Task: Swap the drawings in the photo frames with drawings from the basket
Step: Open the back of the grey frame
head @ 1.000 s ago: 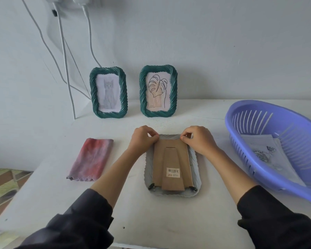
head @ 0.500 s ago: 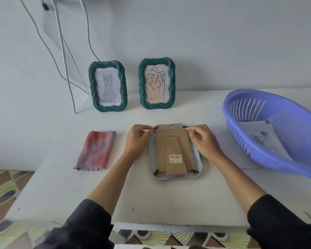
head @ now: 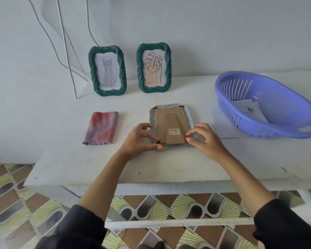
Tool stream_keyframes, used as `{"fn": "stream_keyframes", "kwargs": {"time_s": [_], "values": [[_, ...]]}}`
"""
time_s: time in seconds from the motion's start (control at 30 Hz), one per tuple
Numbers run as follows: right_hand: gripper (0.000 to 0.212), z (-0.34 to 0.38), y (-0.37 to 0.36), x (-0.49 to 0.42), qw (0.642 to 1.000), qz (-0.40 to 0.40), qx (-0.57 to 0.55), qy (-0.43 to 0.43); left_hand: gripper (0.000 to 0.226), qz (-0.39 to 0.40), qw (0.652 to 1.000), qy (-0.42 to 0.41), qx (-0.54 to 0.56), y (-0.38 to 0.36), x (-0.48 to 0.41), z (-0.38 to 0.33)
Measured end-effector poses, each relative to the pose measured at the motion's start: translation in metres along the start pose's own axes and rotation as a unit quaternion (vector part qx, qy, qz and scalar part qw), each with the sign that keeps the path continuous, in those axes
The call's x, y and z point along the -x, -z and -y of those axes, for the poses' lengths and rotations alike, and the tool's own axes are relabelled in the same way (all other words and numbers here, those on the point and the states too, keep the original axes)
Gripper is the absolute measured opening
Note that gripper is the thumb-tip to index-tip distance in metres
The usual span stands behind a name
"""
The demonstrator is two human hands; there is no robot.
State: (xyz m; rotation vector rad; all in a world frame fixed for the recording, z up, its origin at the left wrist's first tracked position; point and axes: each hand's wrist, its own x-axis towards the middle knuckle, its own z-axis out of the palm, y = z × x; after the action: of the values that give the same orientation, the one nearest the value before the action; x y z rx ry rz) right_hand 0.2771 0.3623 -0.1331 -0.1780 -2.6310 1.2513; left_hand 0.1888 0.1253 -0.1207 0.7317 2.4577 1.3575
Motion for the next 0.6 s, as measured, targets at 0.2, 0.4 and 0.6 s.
{"fn": "stream_keyframes", "kwargs": {"time_s": [0.2, 0.4, 0.6], "values": [[0.023, -0.002, 0.006, 0.007, 0.999, 0.052, -0.007, 0.011, 0.028, -0.014, 0.999, 0.002, -0.045, -0.004, 0.006, -0.004], [0.014, -0.004, 0.006, 0.005, 0.998, 0.061, 0.003, 0.021, 0.029, 0.005, 0.998, 0.007, -0.068, -0.005, 0.006, -0.008], [0.013, -0.004, 0.010, 0.006, 0.996, 0.083, -0.031, 0.010, 0.028, 0.023, 0.997, 0.028, -0.061, -0.004, 0.006, -0.014]]}}
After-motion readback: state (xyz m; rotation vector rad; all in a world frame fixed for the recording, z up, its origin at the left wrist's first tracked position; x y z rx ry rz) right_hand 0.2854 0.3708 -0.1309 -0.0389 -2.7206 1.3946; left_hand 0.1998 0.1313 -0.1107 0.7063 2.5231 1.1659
